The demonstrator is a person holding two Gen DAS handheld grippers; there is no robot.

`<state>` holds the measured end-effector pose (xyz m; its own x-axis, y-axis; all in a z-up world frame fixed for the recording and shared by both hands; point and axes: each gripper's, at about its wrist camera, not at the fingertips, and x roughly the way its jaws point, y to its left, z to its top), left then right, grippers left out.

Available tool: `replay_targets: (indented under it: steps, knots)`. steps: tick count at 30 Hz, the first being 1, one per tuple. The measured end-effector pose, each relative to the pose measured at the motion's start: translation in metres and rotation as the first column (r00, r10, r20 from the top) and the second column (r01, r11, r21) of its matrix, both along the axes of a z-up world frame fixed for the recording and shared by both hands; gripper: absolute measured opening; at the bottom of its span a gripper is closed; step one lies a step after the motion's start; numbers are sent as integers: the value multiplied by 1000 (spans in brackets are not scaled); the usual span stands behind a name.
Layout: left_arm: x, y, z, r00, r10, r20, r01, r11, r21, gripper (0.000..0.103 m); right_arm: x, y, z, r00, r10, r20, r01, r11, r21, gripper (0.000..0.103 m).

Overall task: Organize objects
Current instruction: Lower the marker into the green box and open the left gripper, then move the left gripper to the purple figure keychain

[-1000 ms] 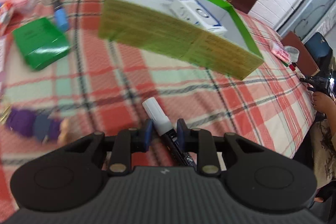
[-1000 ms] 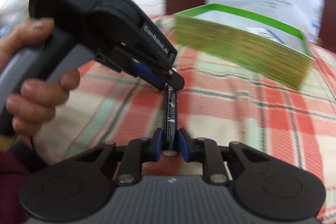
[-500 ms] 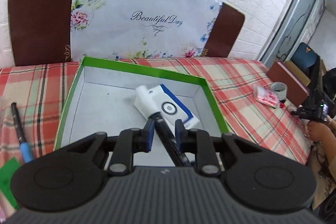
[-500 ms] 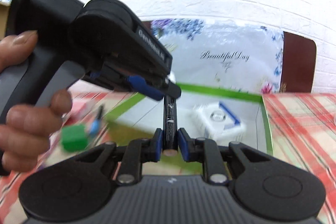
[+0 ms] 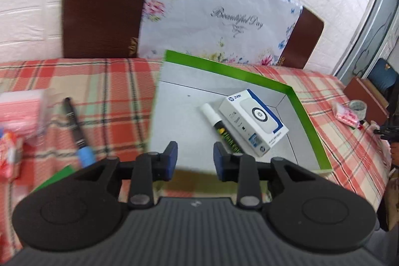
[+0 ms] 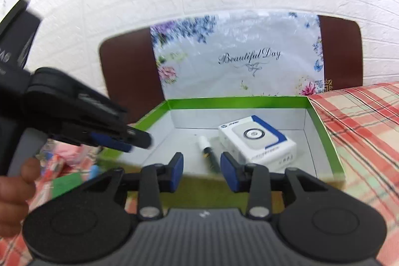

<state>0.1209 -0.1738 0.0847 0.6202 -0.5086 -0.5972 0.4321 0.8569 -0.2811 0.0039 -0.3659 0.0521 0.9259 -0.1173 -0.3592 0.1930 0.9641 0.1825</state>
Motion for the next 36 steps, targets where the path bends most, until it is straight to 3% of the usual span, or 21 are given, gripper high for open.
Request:
replay_targets:
  steps: [5,8,11,15,19,20,21,22,24,26,29,32,33,34,36]
  knots:
    - [-42,87,-9,997,83,5,-83,996,-30,34,-8,34,-18,983,156,-96,-150,986,70,39]
    - [-63,131,-27,984,179,-25,-178,983,39,34,-6,59,-28,957,253,-139,-240,965,104,40]
    - [-79,164,-48,965,248,-81,-239,965,105,34,-5,89,-28,923,353,-152,-344,935,82,50]
    - [-87,189,-64,953,260,-156,-257,966,42,34,1,132,-26,886,424,-190,-439,897,-45,56]
    - [-82,200,-64,944,241,-226,-262,963,-64,45,26,159,-38,845,459,-275,-503,856,-116,55]
    - [-82,205,-65,939,241,-244,-269,959,-87,45,30,165,-40,836,470,-284,-519,844,-133,52]
    - [-83,207,-65,935,241,-259,-275,956,-104,45,33,171,-38,824,487,-289,-540,830,-142,38]
    - [-83,213,-66,931,243,-273,-283,951,-120,48,34,178,-36,806,510,-300,-566,813,-139,37]
    - [-90,225,-69,920,248,-304,-304,940,-154,56,34,195,-33,755,575,-315,-628,772,-97,37]
    - [-96,238,-71,915,231,-331,-309,928,-206,58,29,218,-33,685,653,-323,-701,712,-48,37]
    - [-105,253,-70,913,233,-334,-317,922,-223,60,15,262,-32,574,754,-320,-803,594,-42,37]
    - [-113,268,-69,911,291,-294,-350,920,-174,53,2,305,-32,469,824,-316,-881,463,-99,37]
    - [-115,275,-69,905,309,-292,-366,916,-166,42,-2,317,-32,440,840,-318,-898,423,-123,37]
    - [-116,282,-70,898,326,-296,-383,909,-162,33,-6,328,-33,419,850,-319,-908,390,-155,37]
    - [-119,297,-71,881,371,-295,-428,890,-159,31,-11,342,-36,430,838,-336,-901,371,-226,37]
